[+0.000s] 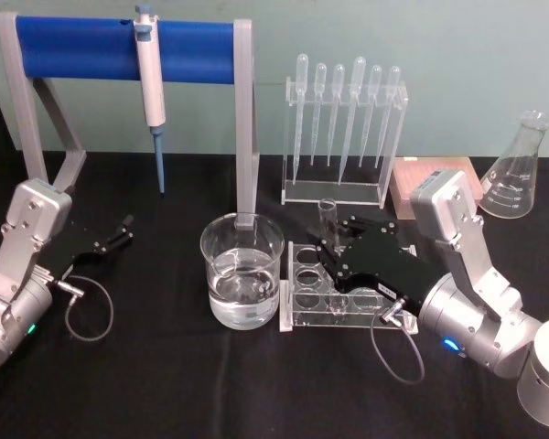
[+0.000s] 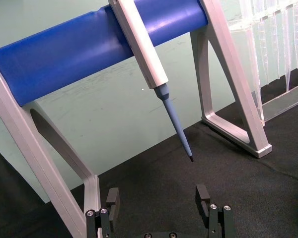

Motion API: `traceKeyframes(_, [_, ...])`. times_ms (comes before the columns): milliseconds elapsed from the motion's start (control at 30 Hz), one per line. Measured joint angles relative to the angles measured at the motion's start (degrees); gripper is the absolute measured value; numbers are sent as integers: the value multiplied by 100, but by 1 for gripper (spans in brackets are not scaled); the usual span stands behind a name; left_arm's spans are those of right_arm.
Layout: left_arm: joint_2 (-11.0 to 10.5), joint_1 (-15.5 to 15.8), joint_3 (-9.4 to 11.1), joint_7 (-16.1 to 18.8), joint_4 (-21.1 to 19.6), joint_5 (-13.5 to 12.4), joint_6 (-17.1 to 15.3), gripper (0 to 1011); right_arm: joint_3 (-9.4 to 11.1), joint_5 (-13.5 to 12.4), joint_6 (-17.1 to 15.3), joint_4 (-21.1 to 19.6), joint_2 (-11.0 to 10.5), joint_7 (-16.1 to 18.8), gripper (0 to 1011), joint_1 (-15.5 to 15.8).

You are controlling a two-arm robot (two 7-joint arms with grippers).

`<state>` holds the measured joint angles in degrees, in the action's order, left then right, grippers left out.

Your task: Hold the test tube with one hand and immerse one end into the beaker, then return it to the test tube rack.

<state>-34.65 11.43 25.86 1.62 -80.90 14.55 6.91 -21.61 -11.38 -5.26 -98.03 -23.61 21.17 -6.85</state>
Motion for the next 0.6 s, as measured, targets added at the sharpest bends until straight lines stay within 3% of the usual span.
traceKeyframes(200, [0,0,0,0,0,0,0,1000,0,35,-3,10,23,-1,390,11])
traceKeyframes(367, [0,0,0,0,0,0,0,1000,30,45,-67,-95,-17,-3,594,114])
traceKeyframes(400, [0,0,0,0,0,0,0,1000,40,47,-85,-135,-34,-5,594,144])
traceKeyframes(600, [0,0,0,0,0,0,0,1000,369,-18,-353,-776,-309,-180,789,752])
